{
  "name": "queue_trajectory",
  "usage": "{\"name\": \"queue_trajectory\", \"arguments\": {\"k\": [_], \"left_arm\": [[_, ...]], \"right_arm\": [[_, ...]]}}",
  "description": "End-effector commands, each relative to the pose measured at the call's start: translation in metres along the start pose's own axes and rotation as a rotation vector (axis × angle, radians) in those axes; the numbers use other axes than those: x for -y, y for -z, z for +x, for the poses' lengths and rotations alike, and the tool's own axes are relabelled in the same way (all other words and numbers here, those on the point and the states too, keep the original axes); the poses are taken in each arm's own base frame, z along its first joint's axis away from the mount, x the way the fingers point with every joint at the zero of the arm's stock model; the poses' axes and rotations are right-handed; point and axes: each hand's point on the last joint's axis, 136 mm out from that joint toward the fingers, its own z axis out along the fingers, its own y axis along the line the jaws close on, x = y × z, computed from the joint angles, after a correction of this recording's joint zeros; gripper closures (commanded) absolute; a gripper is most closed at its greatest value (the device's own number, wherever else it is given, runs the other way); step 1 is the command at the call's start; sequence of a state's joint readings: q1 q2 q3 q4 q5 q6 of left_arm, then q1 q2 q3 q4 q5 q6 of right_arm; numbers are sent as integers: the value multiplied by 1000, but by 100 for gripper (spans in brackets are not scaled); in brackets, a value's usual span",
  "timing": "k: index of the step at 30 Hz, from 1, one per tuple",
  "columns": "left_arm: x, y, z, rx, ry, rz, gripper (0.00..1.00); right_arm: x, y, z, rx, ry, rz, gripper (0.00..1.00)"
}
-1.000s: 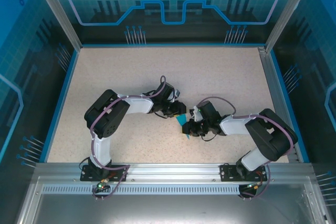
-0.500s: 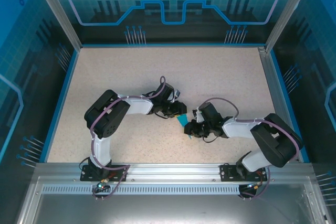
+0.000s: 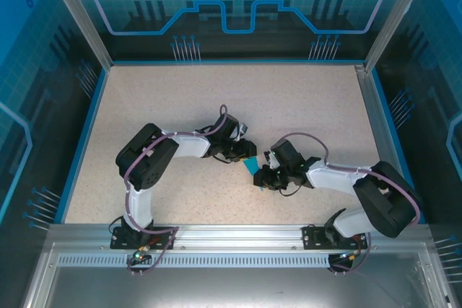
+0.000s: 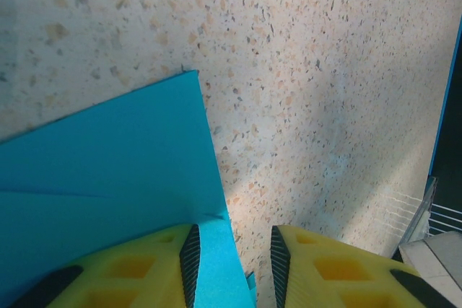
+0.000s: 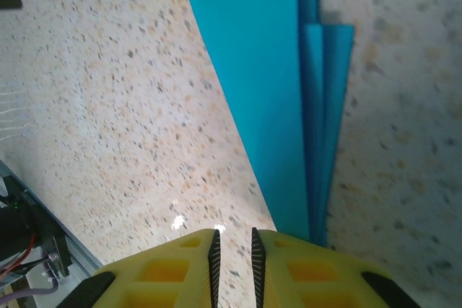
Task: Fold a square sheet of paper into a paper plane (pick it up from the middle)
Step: Fold the wing for the fifth time at the center of the table.
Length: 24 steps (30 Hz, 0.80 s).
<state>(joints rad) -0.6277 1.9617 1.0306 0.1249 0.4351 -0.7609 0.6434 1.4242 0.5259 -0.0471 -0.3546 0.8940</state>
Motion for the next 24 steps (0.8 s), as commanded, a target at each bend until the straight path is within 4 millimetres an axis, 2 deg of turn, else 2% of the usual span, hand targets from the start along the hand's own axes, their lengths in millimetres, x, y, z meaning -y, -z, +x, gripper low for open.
{"name": "queue_trajectory", "arguments": {"k": [1, 7, 10, 13, 18, 24], "left_arm": [[-58, -11, 27, -63, 71, -169, 64], [-61, -12, 28, -67, 78, -181, 64], [-62, -12, 28, -66, 79, -184, 64], [-62, -11, 27, -63, 80, -184, 64], [-61, -11, 25, -58, 78, -192, 64], [-60, -11, 23, -55, 76, -191, 65]], "right_arm": [[2, -9, 3, -37, 14, 23, 80], [29, -22, 26, -106, -26, 57, 80], [45, -23, 42, -138, -49, 73, 80], [51, -21, 52, -157, -54, 76, 80], [45, -9, 49, -129, -31, 79, 79], [16, 8, 19, -37, 35, 72, 77]]}}
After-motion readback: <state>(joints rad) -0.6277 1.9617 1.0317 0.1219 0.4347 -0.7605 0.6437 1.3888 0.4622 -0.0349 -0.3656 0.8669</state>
